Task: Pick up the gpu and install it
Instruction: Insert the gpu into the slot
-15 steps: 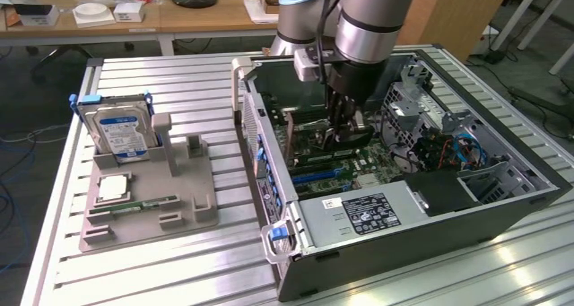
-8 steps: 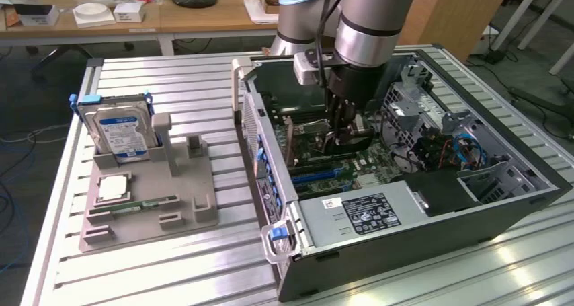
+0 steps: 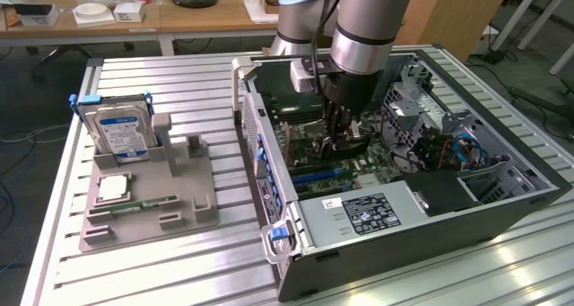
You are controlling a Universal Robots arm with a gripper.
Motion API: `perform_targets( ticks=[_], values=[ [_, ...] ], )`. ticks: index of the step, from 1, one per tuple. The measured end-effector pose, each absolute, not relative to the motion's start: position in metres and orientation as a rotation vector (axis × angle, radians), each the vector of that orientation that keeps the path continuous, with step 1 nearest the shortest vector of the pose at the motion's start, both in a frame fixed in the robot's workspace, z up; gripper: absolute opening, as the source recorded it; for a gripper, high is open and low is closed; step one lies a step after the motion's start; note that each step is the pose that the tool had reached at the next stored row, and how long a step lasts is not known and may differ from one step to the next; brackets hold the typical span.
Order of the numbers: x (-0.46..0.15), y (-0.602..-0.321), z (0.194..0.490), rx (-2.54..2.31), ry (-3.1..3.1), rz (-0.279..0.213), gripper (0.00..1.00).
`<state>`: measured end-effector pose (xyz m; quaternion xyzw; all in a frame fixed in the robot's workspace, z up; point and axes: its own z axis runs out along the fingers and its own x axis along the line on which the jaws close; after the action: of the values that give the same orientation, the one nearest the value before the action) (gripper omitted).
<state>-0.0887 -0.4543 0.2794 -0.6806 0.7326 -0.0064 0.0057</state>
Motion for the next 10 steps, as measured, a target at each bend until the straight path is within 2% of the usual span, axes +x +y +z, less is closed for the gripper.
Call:
perform_targets(
  ticks=[10],
  values=[
    [-0.0899,-0.4543,0.2753,-2.185,2.24,-0.02,0.28]
  ],
)
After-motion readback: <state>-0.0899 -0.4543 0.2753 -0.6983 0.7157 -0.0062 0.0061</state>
